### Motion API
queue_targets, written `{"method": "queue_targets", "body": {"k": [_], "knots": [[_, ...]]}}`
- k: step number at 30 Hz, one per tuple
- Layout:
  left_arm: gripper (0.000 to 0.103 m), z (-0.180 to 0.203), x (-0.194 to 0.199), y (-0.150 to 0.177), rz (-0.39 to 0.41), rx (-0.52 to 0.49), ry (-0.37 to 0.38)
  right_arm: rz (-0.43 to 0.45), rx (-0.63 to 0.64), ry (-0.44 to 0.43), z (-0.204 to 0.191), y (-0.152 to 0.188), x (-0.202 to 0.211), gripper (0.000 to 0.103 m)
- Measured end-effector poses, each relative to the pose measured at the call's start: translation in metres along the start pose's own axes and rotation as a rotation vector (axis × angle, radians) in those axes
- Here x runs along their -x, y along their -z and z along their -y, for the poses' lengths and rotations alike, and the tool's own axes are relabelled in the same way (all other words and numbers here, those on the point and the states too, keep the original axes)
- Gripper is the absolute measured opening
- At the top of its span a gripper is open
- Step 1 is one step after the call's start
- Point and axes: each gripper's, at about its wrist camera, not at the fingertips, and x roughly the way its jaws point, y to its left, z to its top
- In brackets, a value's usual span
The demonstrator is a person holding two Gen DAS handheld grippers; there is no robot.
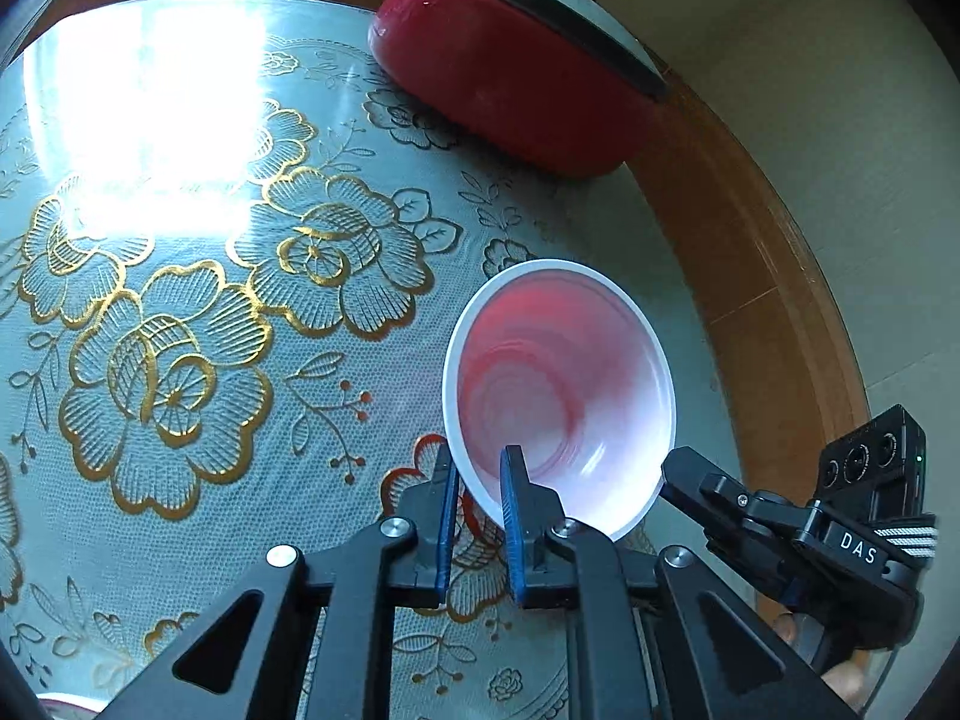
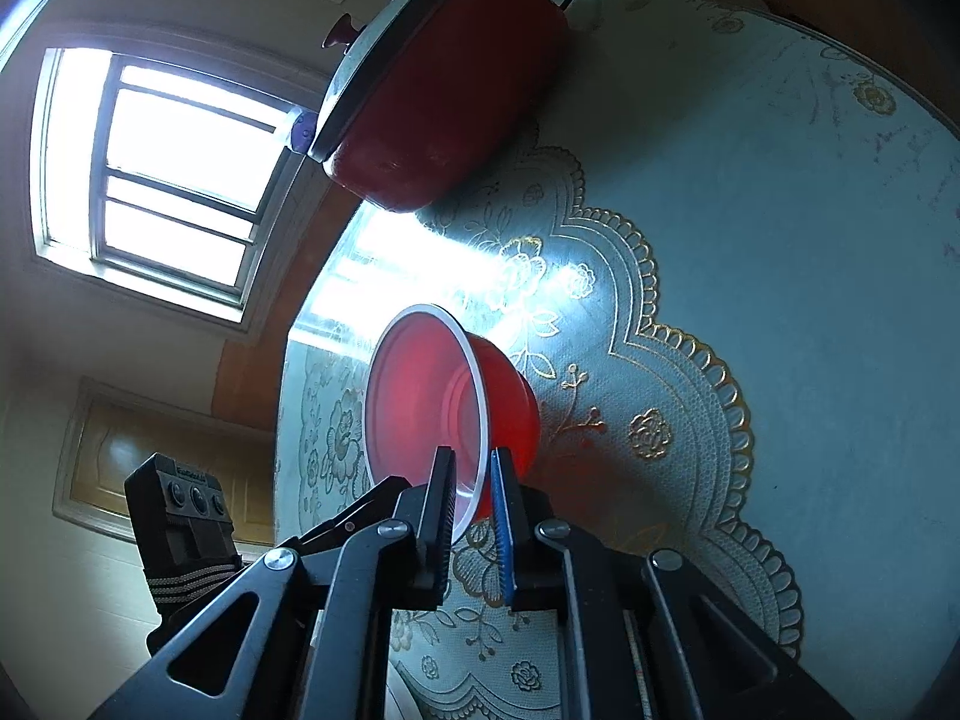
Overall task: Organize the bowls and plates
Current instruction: 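Move the open left gripper to the rim of the red plastic bowl, then grasp the red bowl rim with the left gripper and lift it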
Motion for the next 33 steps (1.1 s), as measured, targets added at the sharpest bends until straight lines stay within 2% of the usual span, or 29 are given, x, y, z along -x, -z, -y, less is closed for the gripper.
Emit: {"method": "queue_targets", "body": {"k": [6,9,14,19,22,26,30,33], "knots": [[0.014,0.007,0.006,0.015,-0.042,0.004,0.021,-0.002,0.004,0.015,0.004,0.008,0.011,0.011],[0.014,0.013,0.013,0.026,-0.041,-0.027,0.022,-0.014,-0.007,0.01,0.008,0.013,0.017,0.011],[0.027,0.023,0.022,0.041,-0.007,-0.114,-0.02,-0.035,-0.038,0.0,0.02,0.023,0.025,0.013],[0.028,0.023,0.016,0.042,-0.002,-0.133,-0.054,-0.041,-0.064,0.004,0.029,0.027,0.028,0.013],[0.027,0.021,0.013,0.038,-0.005,-0.125,-0.05,-0.052,-0.09,-0.016,0.033,0.029,0.029,0.019],[0.027,0.023,0.012,0.034,0.018,-0.146,-0.065,-0.053,-0.086,-0.018,0.031,0.031,0.027,0.02],[0.038,0.023,0.01,0.03,0.038,-0.153,-0.1,-0.057,-0.071,-0.021,0.028,0.032,0.025,0.022],[0.038,0.022,0.009,0.03,0.045,-0.157,-0.112,-0.058,-0.062,-0.022,0.025,0.032,0.024,0.022]]}}
